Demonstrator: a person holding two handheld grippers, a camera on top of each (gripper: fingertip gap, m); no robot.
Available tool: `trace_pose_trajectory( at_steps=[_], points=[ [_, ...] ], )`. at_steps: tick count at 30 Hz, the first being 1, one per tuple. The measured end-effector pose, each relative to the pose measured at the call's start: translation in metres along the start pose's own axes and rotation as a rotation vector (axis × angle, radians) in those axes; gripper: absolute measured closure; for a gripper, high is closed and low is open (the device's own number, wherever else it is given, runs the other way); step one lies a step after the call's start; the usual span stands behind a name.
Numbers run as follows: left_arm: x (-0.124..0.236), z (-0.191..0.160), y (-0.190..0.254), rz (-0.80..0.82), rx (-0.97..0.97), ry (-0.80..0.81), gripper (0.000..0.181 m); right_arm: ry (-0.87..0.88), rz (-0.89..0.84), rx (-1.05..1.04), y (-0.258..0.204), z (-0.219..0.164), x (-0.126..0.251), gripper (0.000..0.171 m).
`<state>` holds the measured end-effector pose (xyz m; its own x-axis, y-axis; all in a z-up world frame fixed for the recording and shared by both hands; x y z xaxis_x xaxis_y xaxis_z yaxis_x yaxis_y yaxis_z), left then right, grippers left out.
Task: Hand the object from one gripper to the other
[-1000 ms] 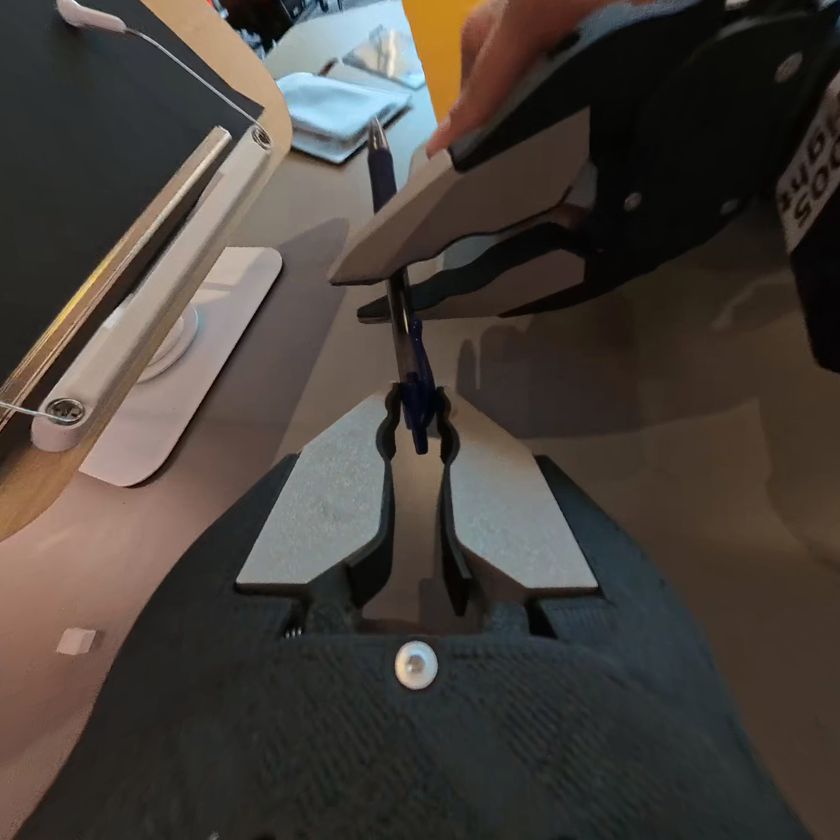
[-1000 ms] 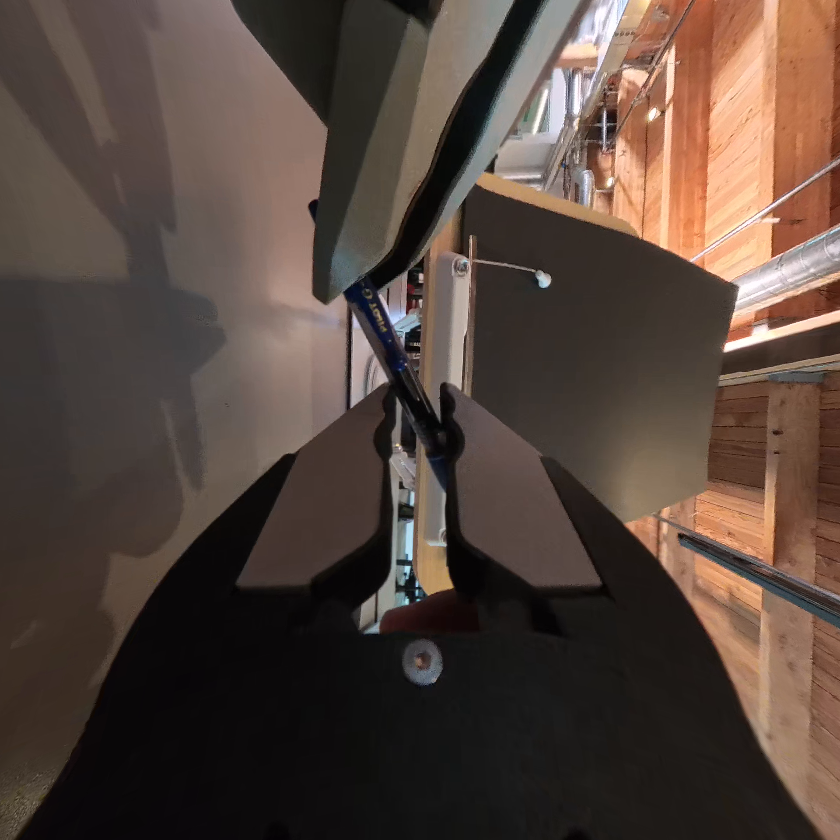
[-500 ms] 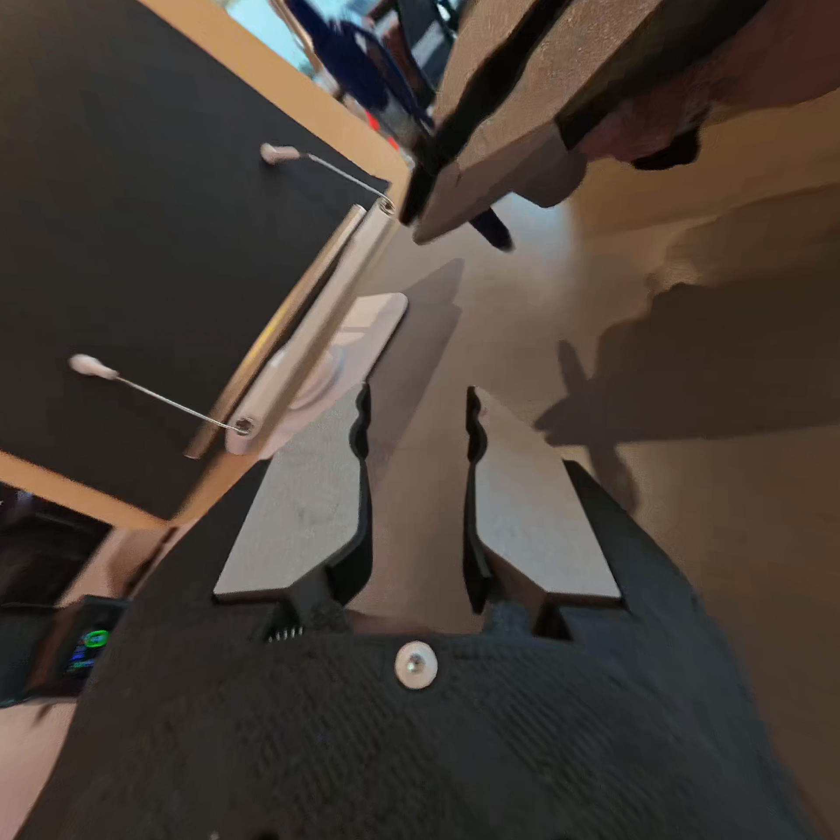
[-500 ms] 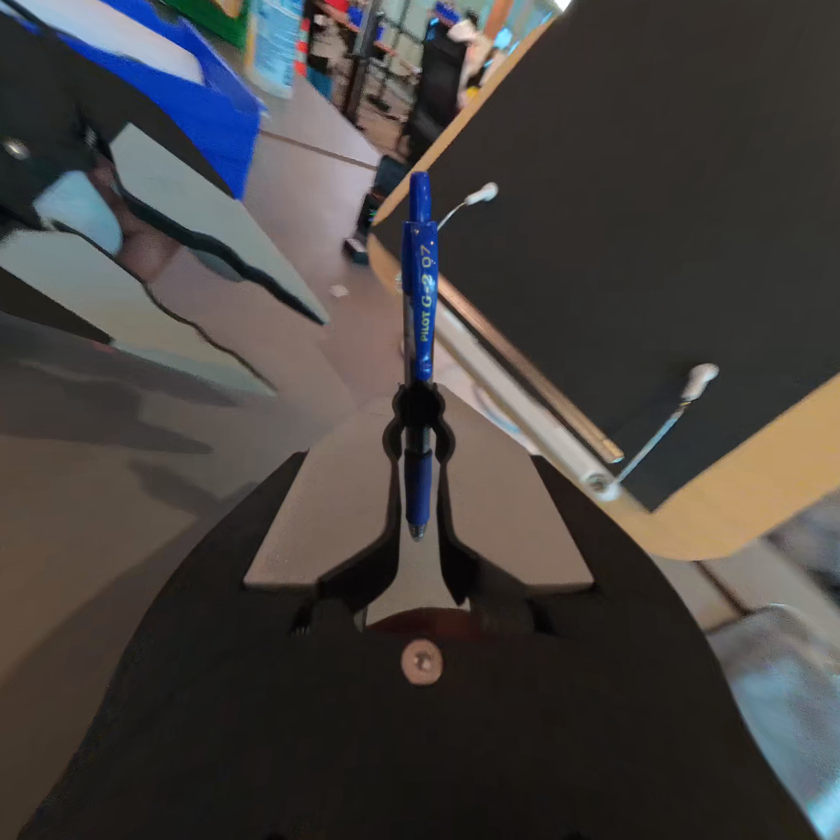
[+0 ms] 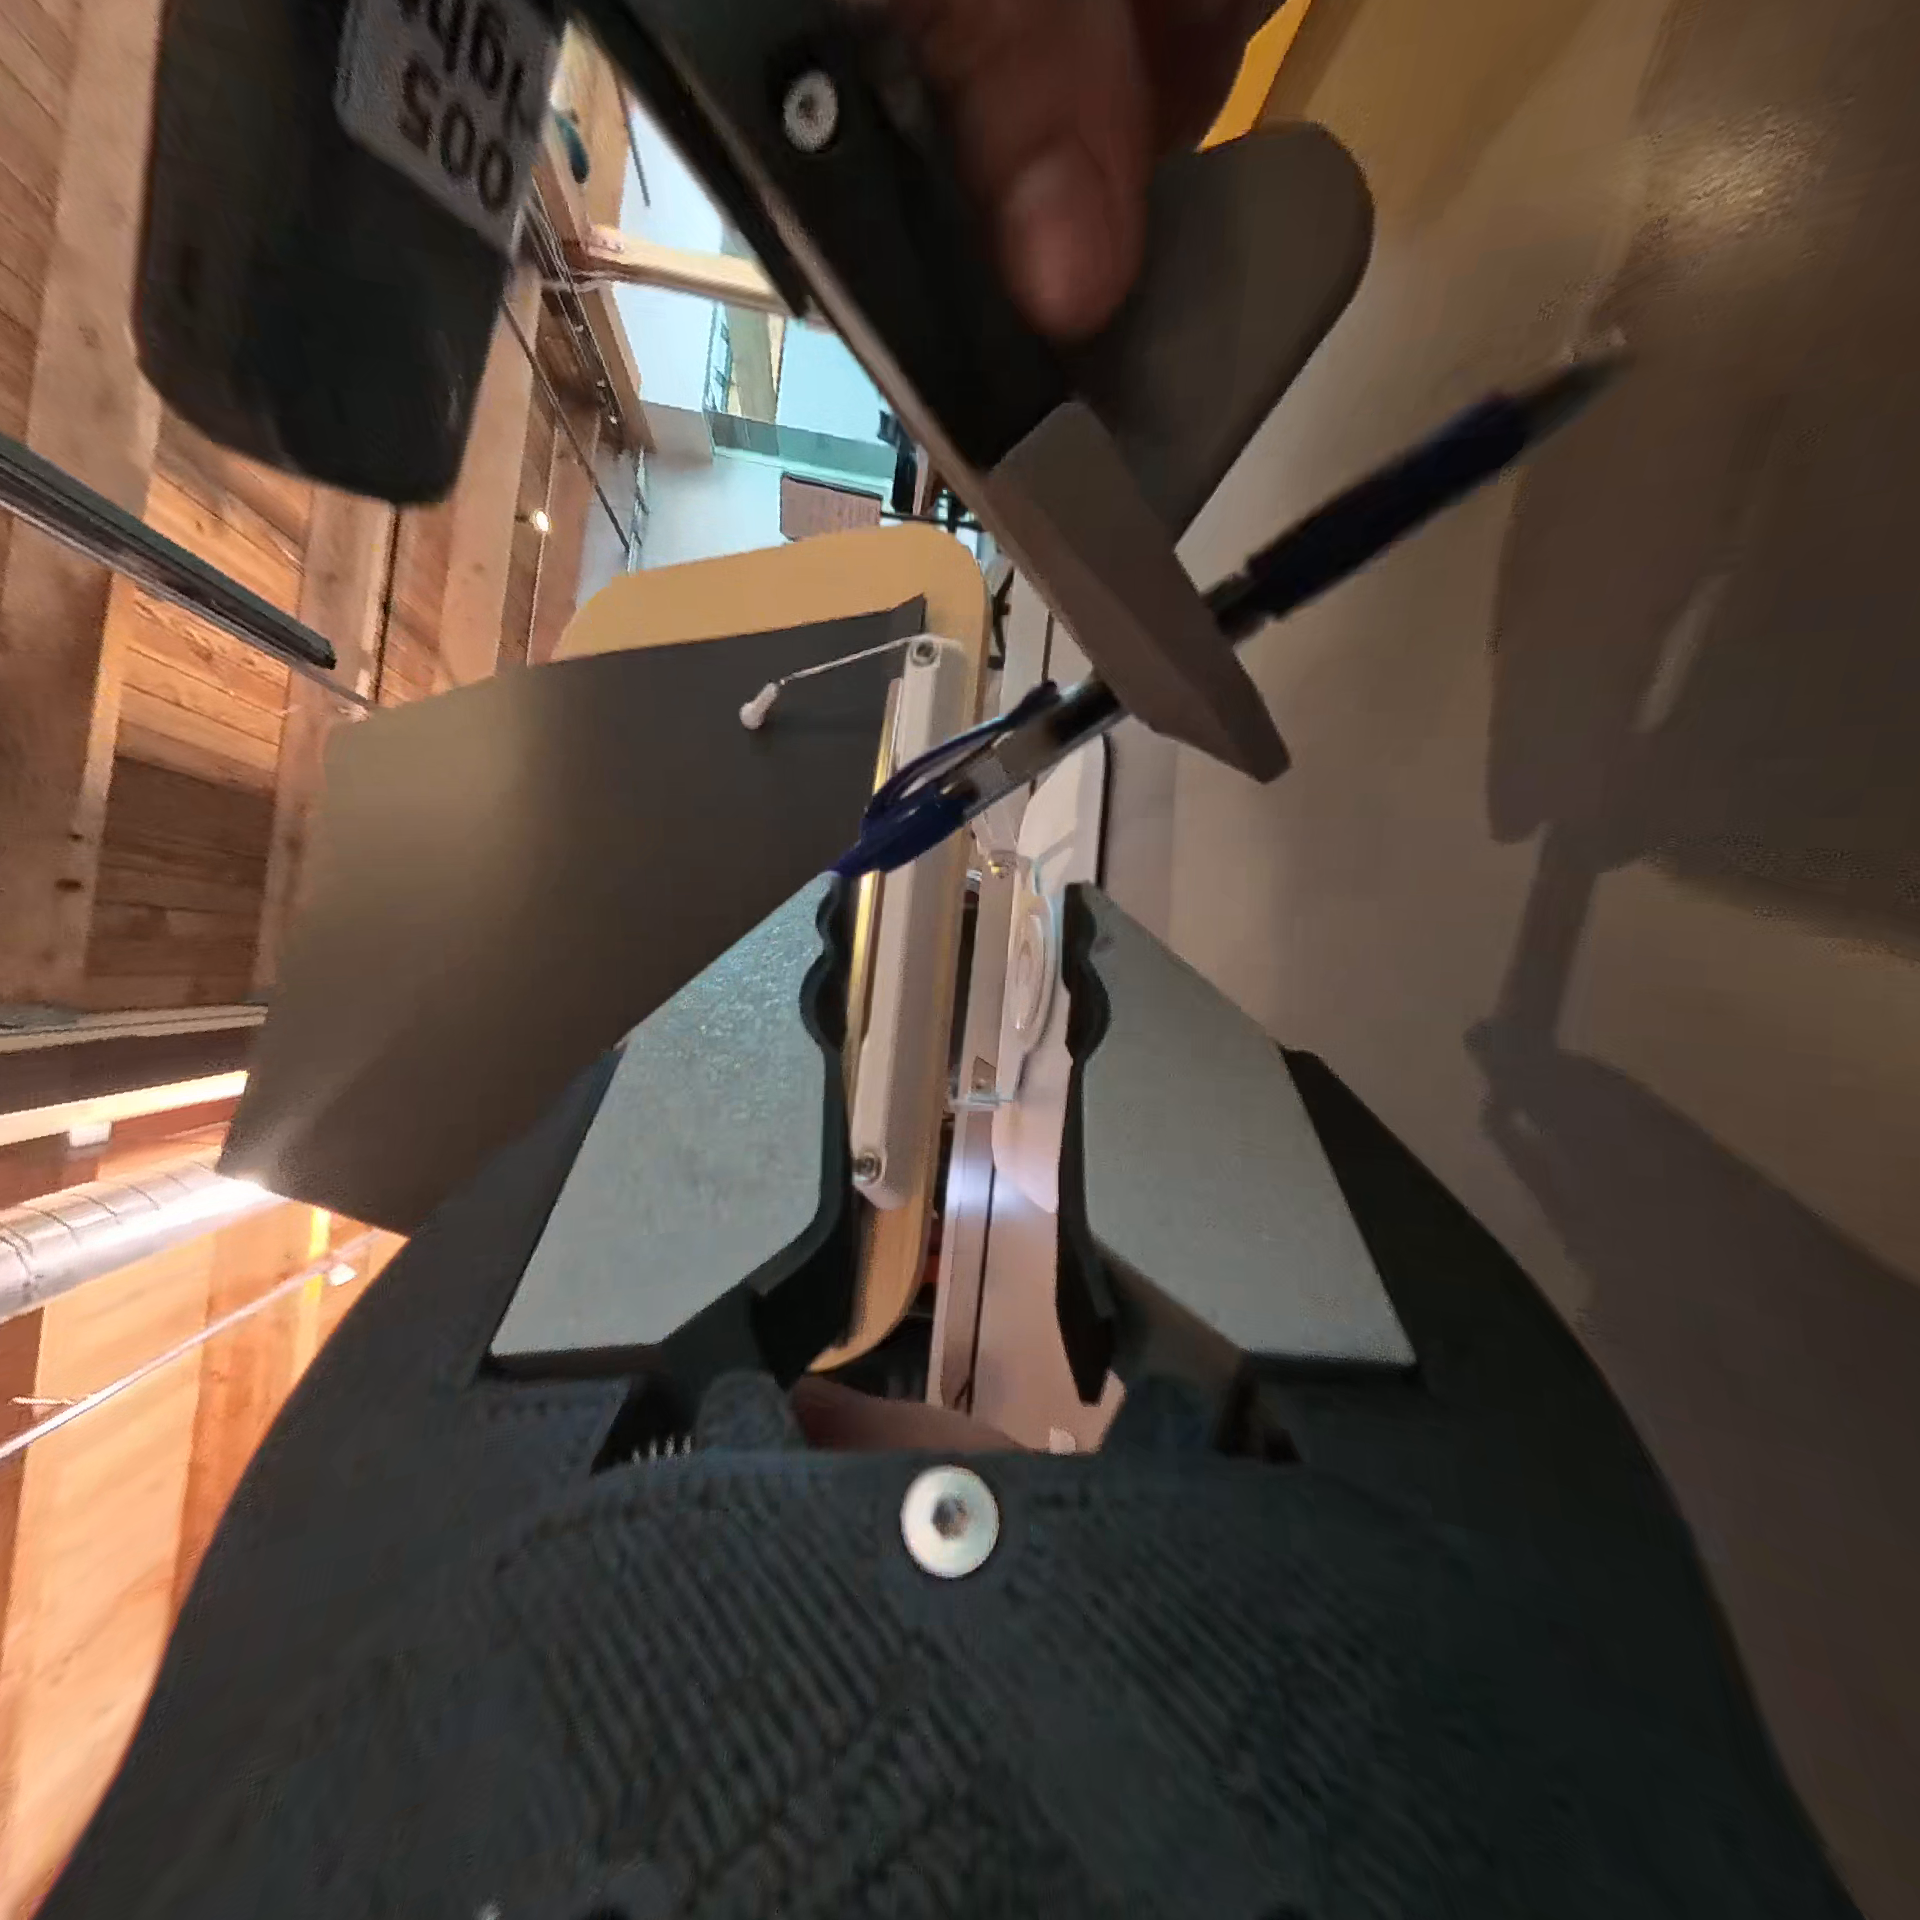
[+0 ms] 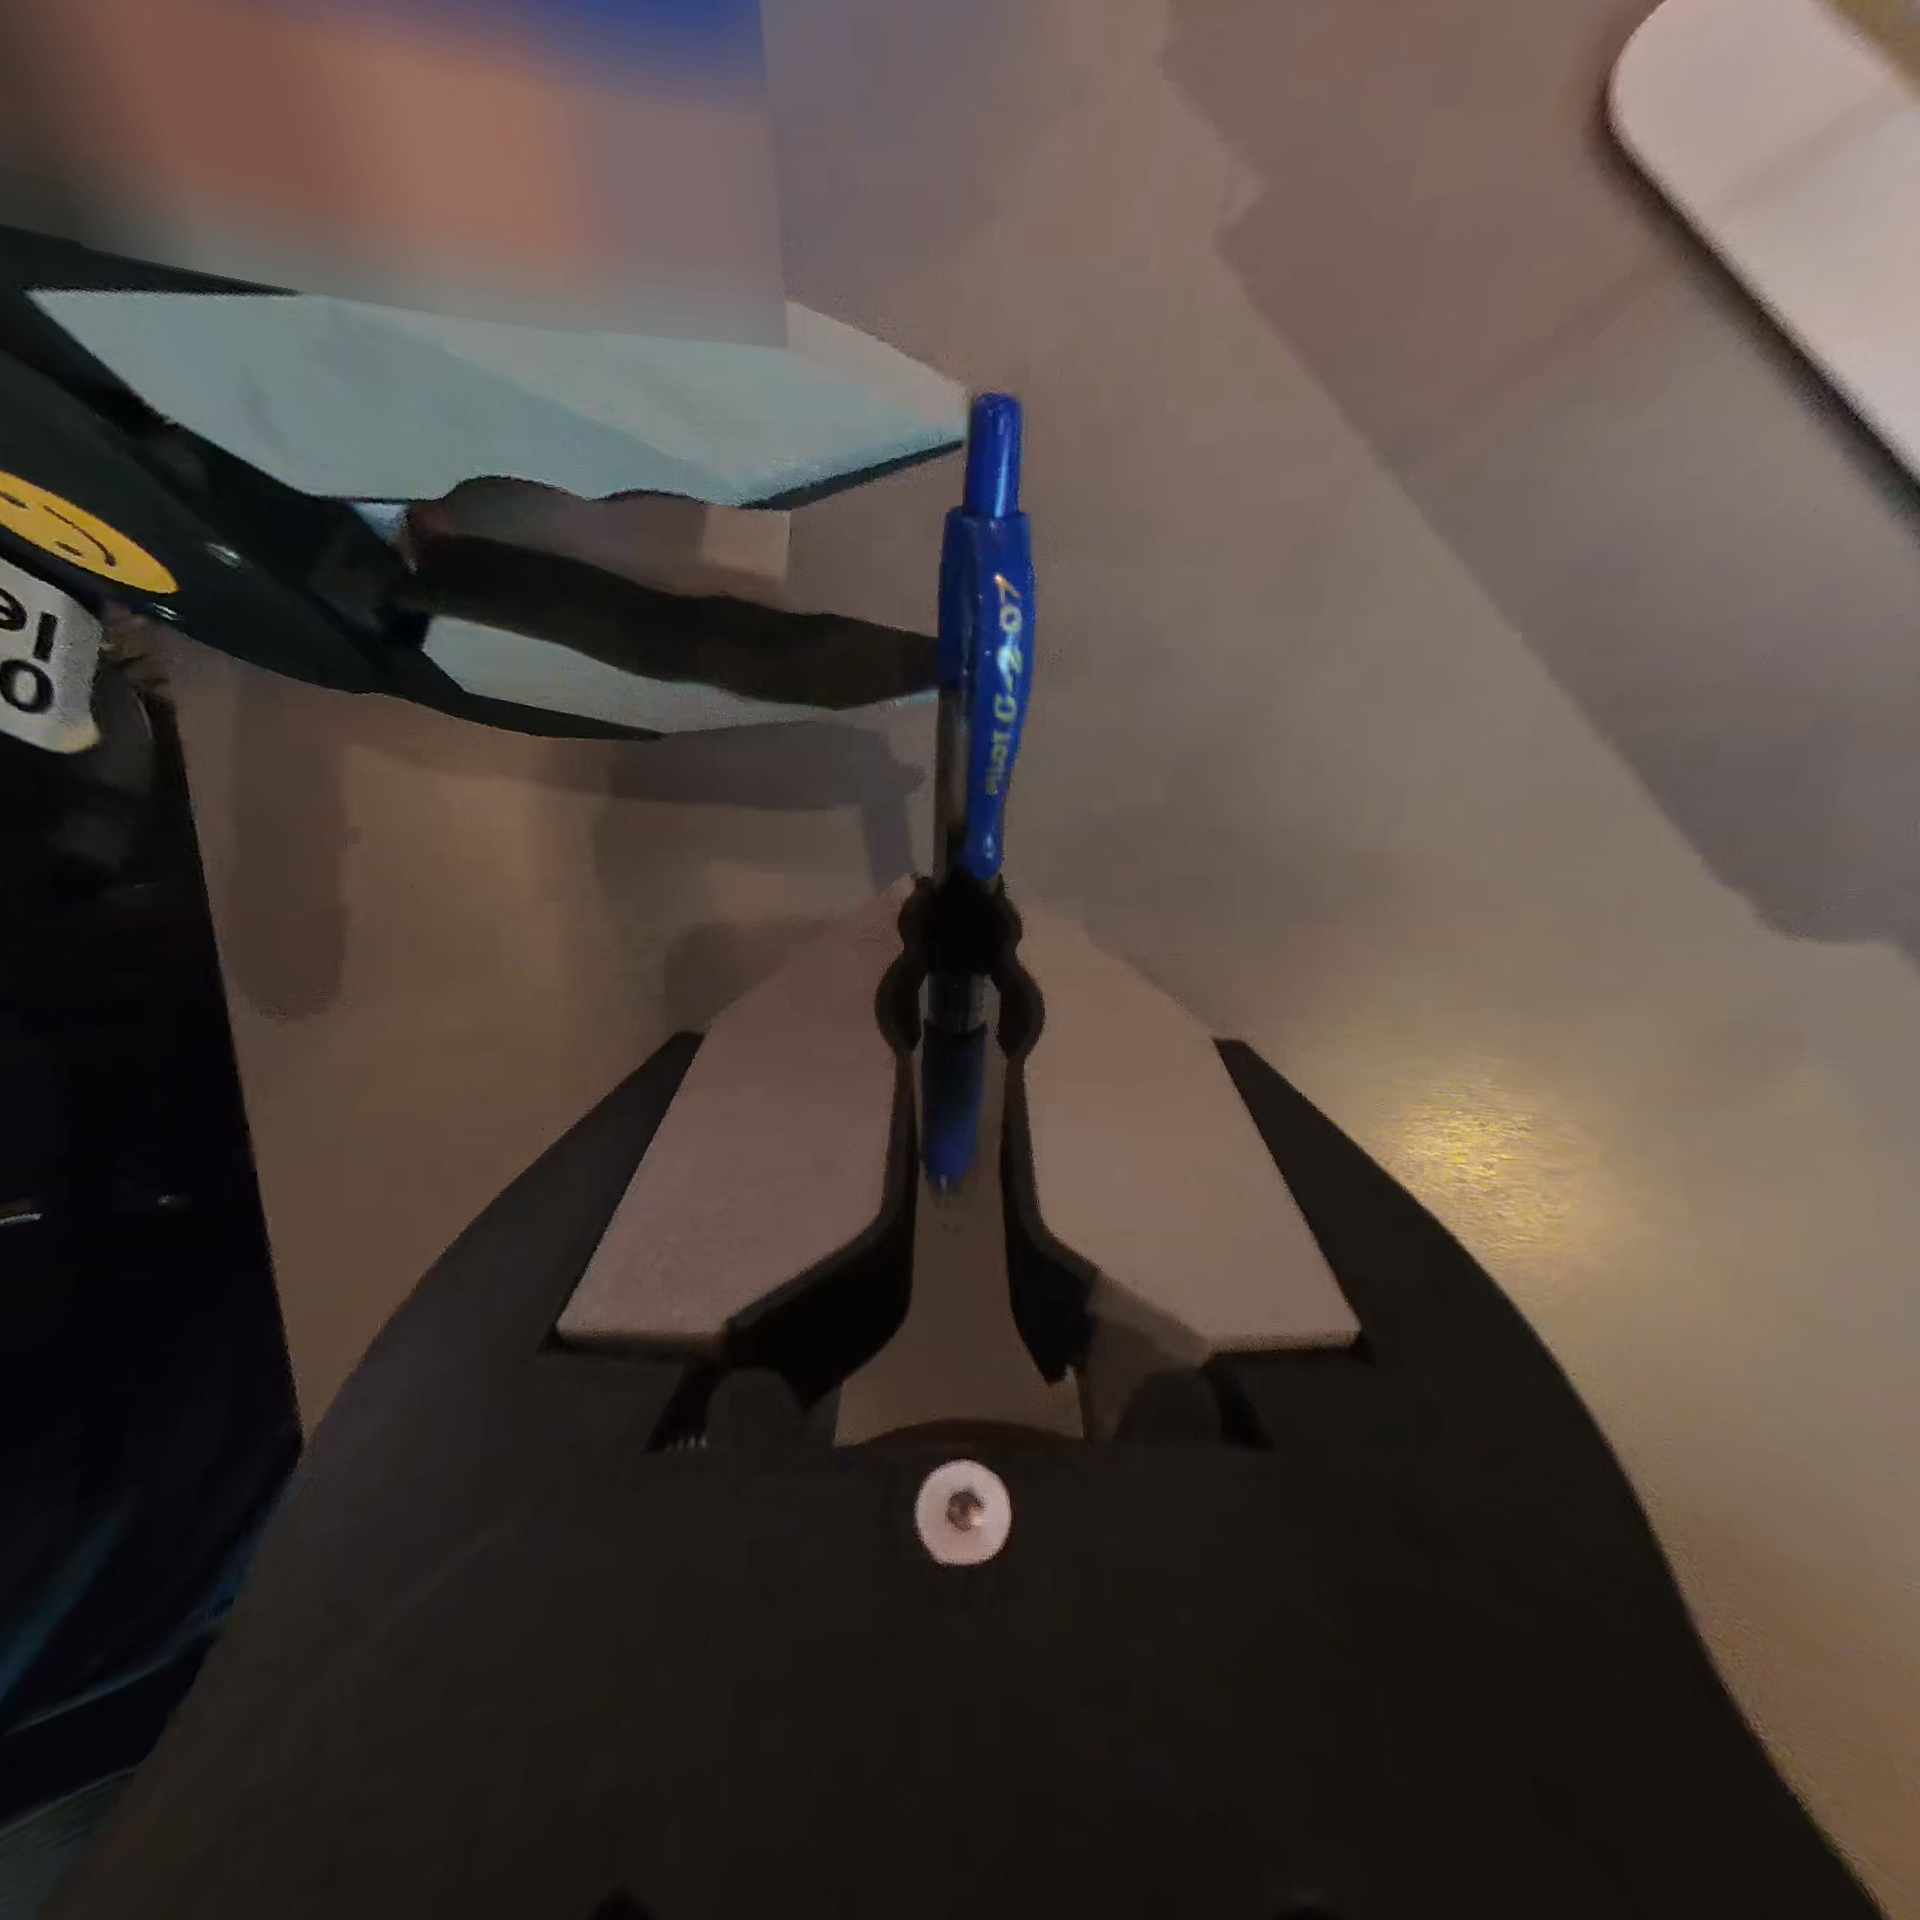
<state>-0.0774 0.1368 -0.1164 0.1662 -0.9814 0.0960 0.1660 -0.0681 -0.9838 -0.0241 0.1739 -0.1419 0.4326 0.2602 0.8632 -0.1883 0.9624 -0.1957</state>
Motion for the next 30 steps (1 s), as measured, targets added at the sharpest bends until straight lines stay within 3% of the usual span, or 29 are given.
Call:
trace_pose_trajectory(
  at_steps=[8,11,16,21,24,30],
  points=[
    [0.003,0.014,0.016,0.011,-0.094,0.055,0.142,-0.083,0.092,0.054,-0.017,-0.005,-0.015,0.164],
    [0.003,0.014,0.017,0.003,-0.096,0.051,0.152,-0.054,0.119,0.081,-0.019,-0.003,-0.011,0.163],
    [-0.004,-0.002,0.007,-0.258,0.322,0.073,0.173,0.126,0.05,0.147,-0.011,0.01,0.017,0.149],
    [-0.009,-0.033,-0.016,-0.281,0.559,0.065,0.174,0.49,-0.066,0.163,0.004,0.028,0.076,0.13],
    [-0.009,-0.039,-0.026,-0.304,0.697,0.091,0.174,0.682,-0.076,0.151,0.008,0.031,0.101,0.134],
    [-0.005,-0.029,-0.03,-0.371,0.821,0.162,0.174,0.696,-0.058,0.195,0.001,0.046,0.078,0.125]
  ],
)
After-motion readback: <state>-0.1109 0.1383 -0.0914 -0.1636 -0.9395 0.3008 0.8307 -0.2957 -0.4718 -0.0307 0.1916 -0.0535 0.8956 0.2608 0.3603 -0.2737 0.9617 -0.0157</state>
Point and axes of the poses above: each gripper's, where its closed fingertips meet, x back along the fingers, z out of its top, y = z × x across the jaws, the point moved 4 cm from there along x, back along the fingers, and after that the axes turned 13 degrees about -y, right-handed, at the moved point
